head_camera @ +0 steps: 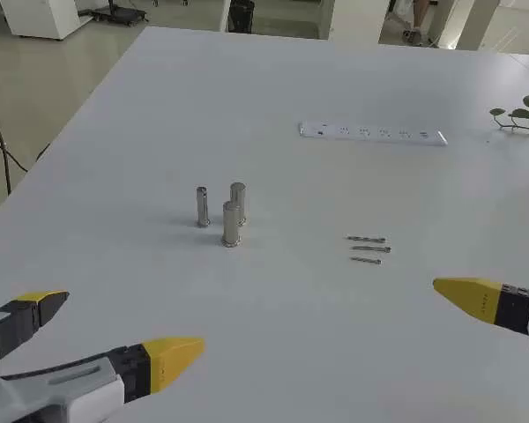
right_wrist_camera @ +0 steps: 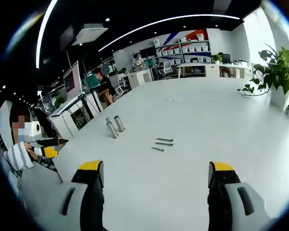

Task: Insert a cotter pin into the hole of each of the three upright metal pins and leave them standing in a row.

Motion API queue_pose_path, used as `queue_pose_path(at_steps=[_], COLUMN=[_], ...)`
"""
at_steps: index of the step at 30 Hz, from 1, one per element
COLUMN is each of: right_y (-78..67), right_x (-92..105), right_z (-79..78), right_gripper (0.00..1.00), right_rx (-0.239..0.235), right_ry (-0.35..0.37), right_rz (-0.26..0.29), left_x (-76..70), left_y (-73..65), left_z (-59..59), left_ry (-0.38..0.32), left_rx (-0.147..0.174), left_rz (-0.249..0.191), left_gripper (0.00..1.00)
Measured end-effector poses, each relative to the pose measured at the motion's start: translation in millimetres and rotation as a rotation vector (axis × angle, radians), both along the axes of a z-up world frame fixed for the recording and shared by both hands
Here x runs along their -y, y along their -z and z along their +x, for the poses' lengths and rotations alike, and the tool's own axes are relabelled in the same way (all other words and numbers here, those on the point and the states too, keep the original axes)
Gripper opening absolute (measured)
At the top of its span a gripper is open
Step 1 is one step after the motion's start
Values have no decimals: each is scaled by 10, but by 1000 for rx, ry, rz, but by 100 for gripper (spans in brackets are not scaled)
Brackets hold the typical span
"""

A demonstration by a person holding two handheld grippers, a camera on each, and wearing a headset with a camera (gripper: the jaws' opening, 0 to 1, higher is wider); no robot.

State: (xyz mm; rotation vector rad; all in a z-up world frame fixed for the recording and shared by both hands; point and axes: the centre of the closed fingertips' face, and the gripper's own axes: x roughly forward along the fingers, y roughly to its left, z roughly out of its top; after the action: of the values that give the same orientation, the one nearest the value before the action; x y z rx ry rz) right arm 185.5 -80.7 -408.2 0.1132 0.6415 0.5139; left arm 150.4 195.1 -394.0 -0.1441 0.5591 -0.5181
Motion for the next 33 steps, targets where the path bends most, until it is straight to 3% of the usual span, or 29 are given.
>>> queue_pose_path(at_steps=[5,7,11,17,20,29,33], right_y=[8,5,-33,-75,-47,-40,-27], right_x=[-15,-33,-69,-126,-118,-61,-9], right_z=[1,2,9,48,32,6,-40], right_gripper=[94,94,94,94,94,93,93], right_rx=[-21,-29,-35,-34,-47,-66,-89], right_ry=[-22,-37,-55,-71,-82,-68,-74], right_rz=[-25,-35,-53,-64,-96,-105,-137], left_x=[25,-4,-32,-112,-137,-157,-170], left_y=[-12,-33,-40,-37,-46,-2,-16], left_z=[13,33,5,-19,-22,-47,-38], left_ry=[0,-15,-25,-49,-57,-45,-51], left_rx=[-6,9,11,15,21,14,12], left_rz=[-7,1,-17,-10,-12,21,21], left_gripper=[99,99,99,99,99,98,98])
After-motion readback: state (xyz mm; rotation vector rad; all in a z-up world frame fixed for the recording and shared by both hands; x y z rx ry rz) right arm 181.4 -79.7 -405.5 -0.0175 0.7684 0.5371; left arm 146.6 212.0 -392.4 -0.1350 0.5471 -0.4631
